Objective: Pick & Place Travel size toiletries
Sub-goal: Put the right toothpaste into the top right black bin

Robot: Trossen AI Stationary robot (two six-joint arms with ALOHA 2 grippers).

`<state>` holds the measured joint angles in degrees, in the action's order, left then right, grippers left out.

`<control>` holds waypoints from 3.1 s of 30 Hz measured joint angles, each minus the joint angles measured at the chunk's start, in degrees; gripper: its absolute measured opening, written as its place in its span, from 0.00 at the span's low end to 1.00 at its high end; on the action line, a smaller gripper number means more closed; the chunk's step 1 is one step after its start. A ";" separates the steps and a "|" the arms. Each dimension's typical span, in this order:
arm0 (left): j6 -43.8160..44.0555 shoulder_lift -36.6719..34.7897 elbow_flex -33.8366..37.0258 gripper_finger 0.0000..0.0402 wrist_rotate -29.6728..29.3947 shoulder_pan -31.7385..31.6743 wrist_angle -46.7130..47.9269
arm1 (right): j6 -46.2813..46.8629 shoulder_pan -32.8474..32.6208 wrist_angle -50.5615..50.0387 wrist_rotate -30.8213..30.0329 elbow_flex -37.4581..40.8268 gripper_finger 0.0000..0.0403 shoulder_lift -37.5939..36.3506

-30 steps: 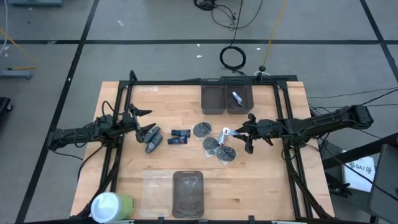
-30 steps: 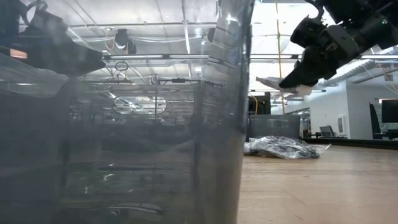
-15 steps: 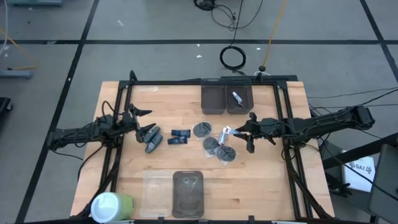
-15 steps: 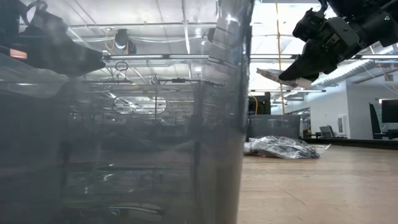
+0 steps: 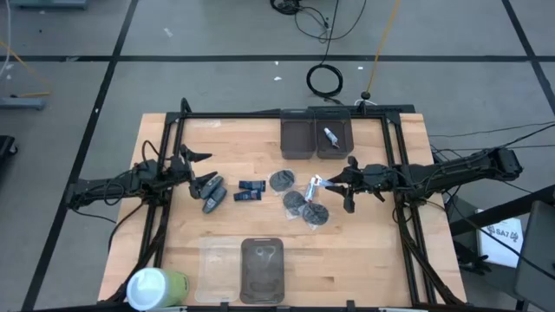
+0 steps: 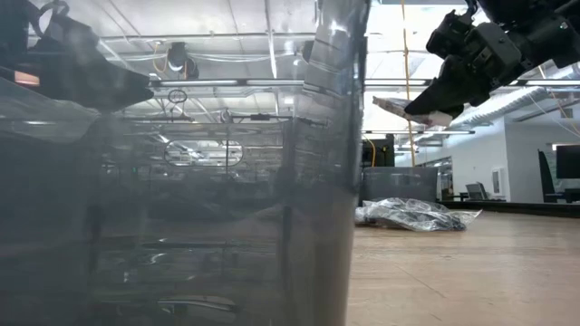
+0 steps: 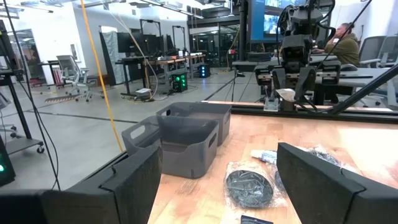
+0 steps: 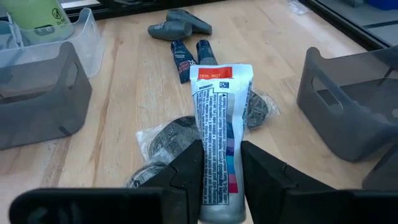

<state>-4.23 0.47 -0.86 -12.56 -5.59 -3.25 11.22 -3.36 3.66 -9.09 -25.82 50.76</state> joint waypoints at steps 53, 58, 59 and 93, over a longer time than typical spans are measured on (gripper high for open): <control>0.00 0.00 0.00 0.77 0.00 -0.02 -0.02 | 0.08 10.68 -1.32 -26.52 -0.02 0.22 0.00; 0.00 0.00 0.00 0.77 0.00 0.00 0.00 | -1.77 19.19 0.07 -18.86 -0.02 0.22 0.02; 0.00 0.00 0.00 0.77 0.00 -0.02 -0.02 | -2.68 20.92 0.55 -18.03 -0.02 0.22 0.02; 0.00 0.00 0.00 0.77 -0.02 -0.01 0.00 | -4.28 41.64 15.78 0.31 -5.42 0.22 29.18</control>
<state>-4.23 0.47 -0.86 -12.58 -5.59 -3.25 6.94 38.28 19.44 -8.78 -31.24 79.94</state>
